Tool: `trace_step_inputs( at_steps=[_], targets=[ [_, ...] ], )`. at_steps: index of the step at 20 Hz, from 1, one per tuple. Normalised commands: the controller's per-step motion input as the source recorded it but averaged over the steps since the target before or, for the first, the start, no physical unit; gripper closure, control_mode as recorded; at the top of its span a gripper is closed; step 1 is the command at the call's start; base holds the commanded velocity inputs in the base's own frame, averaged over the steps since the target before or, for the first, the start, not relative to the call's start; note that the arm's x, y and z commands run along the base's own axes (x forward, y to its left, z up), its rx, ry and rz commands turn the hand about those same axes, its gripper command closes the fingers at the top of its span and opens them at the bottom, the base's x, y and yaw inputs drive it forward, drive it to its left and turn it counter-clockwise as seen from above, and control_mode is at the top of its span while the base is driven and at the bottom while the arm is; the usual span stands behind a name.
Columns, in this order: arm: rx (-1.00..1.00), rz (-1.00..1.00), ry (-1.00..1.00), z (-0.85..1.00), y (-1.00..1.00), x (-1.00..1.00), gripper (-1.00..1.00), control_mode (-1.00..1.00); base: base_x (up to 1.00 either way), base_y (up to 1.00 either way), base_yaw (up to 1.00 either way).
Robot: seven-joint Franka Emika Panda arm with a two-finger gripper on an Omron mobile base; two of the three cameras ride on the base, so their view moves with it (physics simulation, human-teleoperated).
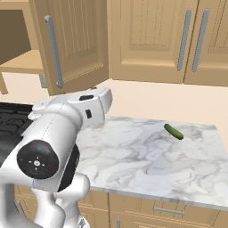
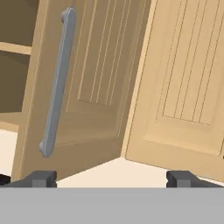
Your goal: Close all open cabinet doors.
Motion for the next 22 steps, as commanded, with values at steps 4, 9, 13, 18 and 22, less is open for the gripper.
trace_step_inputs(
  at_steps=[4,9,13,18,22],
  targets=[
    [0.0,0.17,-0.03,0.0,0.16,0.78,-1.0,-1.0,0.0,0.0,0.0],
    [0.0,0.12,0.0,0.0,0.32,0.82,-1.0,-1.0,0.0,0.0,0.0],
    [0.0,0.04,0.0,0.0,0.54,0.86,-1.0,-1.0,0.0,0.0,0.0],
    [0.0,0.0,0.0,-0.03,0.54,0.92,-1.0,-1.0,0.0,0.0,0.0],
    [0.0,0.0,0.03,-0.16,0.38,1.0,-1.0,-1.0,0.0,0.0,0.0]
  ],
)
